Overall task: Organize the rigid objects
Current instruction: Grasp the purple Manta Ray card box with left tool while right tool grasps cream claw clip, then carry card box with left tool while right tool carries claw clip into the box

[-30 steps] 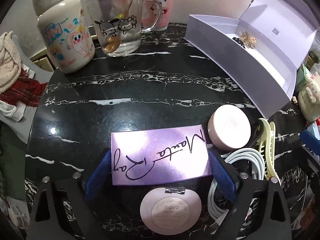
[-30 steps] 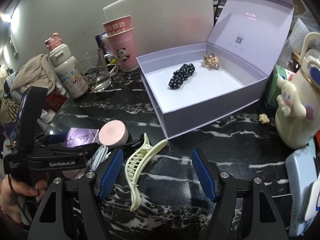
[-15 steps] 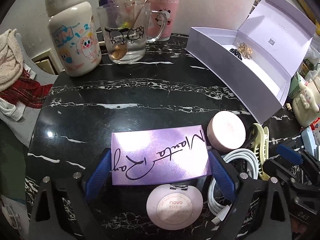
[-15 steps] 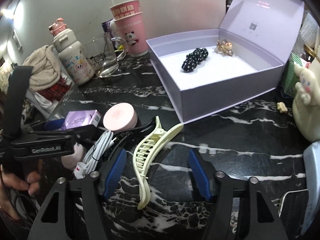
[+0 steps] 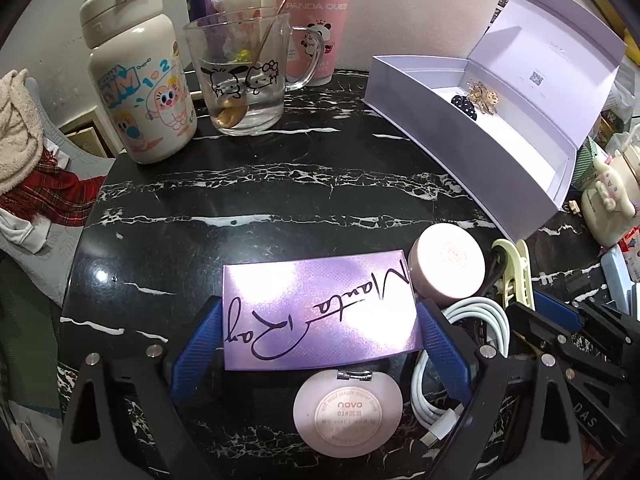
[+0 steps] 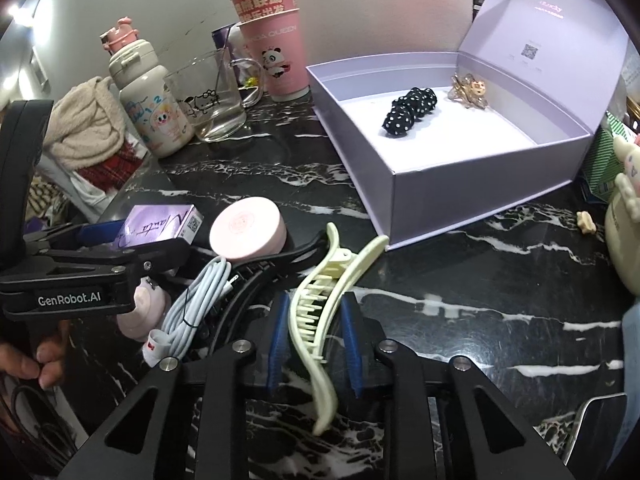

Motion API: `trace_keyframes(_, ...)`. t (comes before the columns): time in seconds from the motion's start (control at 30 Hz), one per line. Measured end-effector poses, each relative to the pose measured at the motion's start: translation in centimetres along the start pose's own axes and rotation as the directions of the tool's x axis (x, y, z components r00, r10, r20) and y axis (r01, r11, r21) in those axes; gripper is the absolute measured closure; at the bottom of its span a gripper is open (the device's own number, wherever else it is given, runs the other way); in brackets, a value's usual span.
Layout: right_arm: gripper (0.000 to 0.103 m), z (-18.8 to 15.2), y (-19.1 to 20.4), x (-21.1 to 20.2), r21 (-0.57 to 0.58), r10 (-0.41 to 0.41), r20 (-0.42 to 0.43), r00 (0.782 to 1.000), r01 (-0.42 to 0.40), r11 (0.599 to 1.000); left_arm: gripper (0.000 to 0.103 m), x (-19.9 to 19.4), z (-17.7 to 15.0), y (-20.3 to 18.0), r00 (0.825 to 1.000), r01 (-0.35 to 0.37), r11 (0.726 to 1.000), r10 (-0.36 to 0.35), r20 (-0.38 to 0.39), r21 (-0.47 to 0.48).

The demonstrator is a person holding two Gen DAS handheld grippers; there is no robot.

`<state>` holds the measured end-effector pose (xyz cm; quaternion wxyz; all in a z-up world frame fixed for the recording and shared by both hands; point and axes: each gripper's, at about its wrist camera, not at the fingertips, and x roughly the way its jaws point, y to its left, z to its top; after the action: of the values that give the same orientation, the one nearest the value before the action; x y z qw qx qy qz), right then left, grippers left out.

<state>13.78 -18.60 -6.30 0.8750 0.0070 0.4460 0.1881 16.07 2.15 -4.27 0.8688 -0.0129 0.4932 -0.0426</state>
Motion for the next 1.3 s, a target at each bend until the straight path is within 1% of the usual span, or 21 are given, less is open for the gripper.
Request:
trace_keyframes(0.13, 0.082, -0.1, -0.1, -0.5, -0.002, -0.021, 0.011, 1.0, 0.021, 1.0, 0.008, -0.4, -0.2, -0.1, 1.0, 0.01, 1.0, -0.01, 0.011, -0.004)
trace_keyframes(0.43, 0.082, -0.7, -0.2, -2.0, -0.005, -0.035, 0.044, 0.998, 0.036, 0.999, 0.008, -1.6, -0.9, -0.8, 0.999, 0.022, 1.0, -0.022, 0.037, 0.004)
trace_keyframes(0.57, 0.082, -1.1, -0.4, -2.6, 0.004, -0.036, 0.049, 0.998, 0.036, 0.999, 0.008, -2.8, -1.1, -1.0, 0.998, 0.026, 1.0, -0.027, 0.062, 0.007)
trace_keyframes(0.67, 0.082, -1.3, -0.6, -3.6, 0.015, -0.032, 0.069, 0.997, 0.031, 0.999, 0.008, -3.6, -1.1, -1.2, 0.996, 0.033, 0.999, -0.034, 0.083, 0.011)
trace_keyframes(0.8, 0.082, -1.6, -0.6, -5.3, 0.016, -0.053, 0.112, 0.992, 0.051, 0.999, 0.008, -4.8, -1.4, -1.8, 0.993, 0.048, 0.999, -0.05, 0.109, 0.021)
trace_keyframes(0.87, 0.082, -1.9, -0.7, -5.9, 0.015, -0.055, 0.128, 0.99, 0.053, 0.998, 0.008, -5.1, -1.7, -2.2, 0.993, 0.05, 0.998, -0.052, 0.102, 0.029)
trace_keyframes(0.97, 0.082, -2.1, -1.1, -6.0, 0.037, -0.034, 0.124, 0.992, 0.03, 0.999, 0.008, -5.3, -1.9, -2.6, 0.993, 0.064, 0.998, -0.066, 0.098, 0.027)
trace_keyframes(1.13, 0.082, -1.8, -1.9, -6.2, 0.052, -0.025, 0.131, 0.991, 0.019, 0.998, 0.008, -5.6, -1.2, -3.3, 0.992, 0.072, 0.997, -0.075, 0.106, 0.039)
trace_keyframes(1.3, 0.082, -1.2, -2.6, -6.9, 0.061, -0.012, 0.157, 0.988, 0.002, 0.998, 0.008, -6.3, 0.2, -4.5, 0.985, 0.085, 0.993, -0.095, 0.143, 0.079)
